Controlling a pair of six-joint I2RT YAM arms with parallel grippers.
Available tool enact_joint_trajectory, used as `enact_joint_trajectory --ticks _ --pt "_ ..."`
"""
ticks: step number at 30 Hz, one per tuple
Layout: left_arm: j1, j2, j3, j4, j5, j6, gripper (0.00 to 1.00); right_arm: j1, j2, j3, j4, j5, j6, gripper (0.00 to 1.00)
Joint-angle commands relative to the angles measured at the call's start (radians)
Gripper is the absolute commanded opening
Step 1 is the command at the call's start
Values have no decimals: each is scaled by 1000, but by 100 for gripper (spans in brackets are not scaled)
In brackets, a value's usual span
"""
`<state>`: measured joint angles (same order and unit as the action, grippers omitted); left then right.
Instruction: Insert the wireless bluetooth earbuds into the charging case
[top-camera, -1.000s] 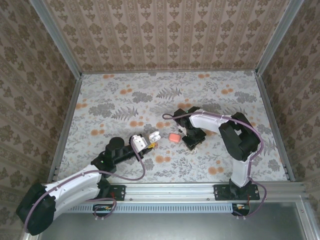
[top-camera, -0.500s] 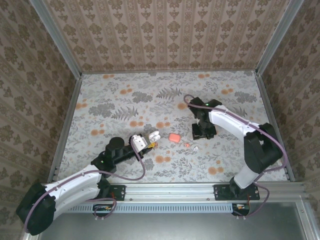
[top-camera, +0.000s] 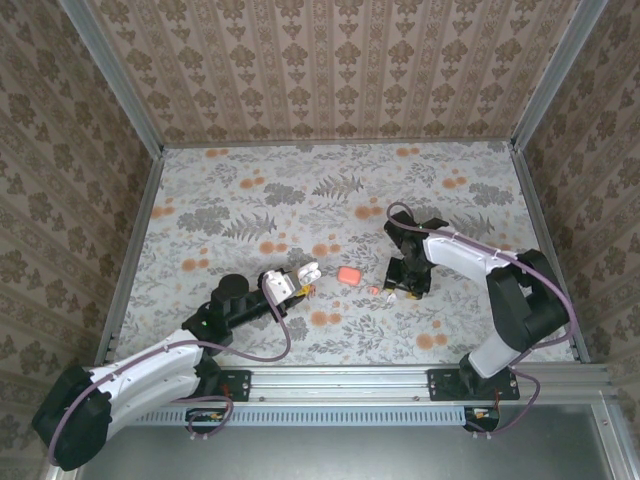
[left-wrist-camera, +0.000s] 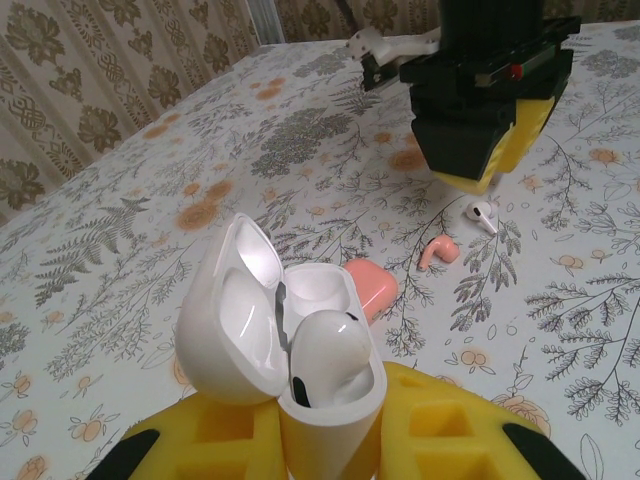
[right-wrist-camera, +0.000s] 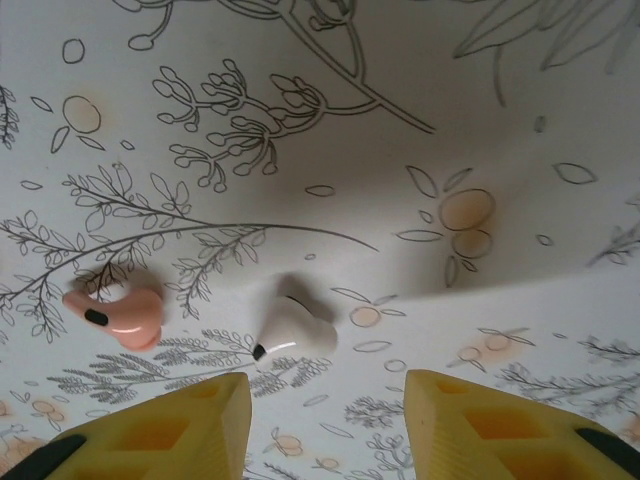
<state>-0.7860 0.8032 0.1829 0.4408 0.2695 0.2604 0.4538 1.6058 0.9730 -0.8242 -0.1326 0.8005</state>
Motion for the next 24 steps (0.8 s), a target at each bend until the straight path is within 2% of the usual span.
enact_joint_trajectory --ticks 1,11,18,24 --pt "-7 -8 16 -5 20 25 5 17 39 2 27 -29 40 46" --pt "-7 -49 10 -22 8 24 5 38 100 15 28 -27 32 45" --pt "-6 -56 7 -30 5 25 6 38 107 23 47 -11 19 38" --pt "-6 -56 9 -31 4 26 6 37 113 36 53 5 4 37"
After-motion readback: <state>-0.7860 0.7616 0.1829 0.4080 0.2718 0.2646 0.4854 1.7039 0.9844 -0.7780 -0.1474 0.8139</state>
